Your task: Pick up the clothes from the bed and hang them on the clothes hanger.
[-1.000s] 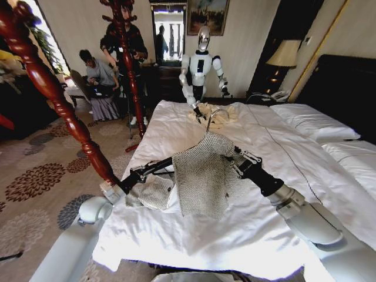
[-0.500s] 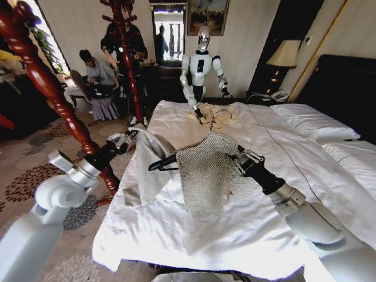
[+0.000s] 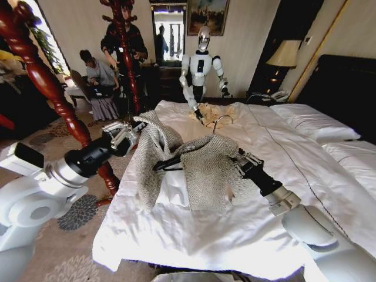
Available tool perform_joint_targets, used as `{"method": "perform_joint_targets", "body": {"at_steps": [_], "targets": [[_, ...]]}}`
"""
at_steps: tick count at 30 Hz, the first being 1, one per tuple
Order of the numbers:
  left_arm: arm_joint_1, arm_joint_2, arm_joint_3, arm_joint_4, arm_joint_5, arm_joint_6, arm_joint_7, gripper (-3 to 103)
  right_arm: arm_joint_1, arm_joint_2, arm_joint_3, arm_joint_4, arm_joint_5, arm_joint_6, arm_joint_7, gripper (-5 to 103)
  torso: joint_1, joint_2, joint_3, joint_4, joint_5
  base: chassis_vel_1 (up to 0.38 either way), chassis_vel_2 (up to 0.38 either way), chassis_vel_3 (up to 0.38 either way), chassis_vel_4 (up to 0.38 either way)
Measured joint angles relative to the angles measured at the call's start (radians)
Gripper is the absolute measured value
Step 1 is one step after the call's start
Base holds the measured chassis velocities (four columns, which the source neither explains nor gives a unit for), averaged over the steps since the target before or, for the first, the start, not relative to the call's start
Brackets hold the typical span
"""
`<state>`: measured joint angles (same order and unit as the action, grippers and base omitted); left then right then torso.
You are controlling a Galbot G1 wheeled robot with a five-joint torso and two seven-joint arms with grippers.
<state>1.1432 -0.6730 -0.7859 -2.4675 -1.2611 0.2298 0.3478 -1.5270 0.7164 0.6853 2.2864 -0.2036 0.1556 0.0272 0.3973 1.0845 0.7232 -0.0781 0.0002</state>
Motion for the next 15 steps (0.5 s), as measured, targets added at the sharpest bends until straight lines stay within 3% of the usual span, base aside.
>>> {"method": "perform_joint_targets", "body": {"at_steps": [15], "targets": [[0.074,-0.006,0.080,-0.038,0.219,0.019,0.111,2,0.002,0.004,-0.009,-0.006,-0.010,-0.047,0.035,25,0.000,0.000,0.000,0.0001,0.0000,0.000,0.000,0.000,0.000]]}}
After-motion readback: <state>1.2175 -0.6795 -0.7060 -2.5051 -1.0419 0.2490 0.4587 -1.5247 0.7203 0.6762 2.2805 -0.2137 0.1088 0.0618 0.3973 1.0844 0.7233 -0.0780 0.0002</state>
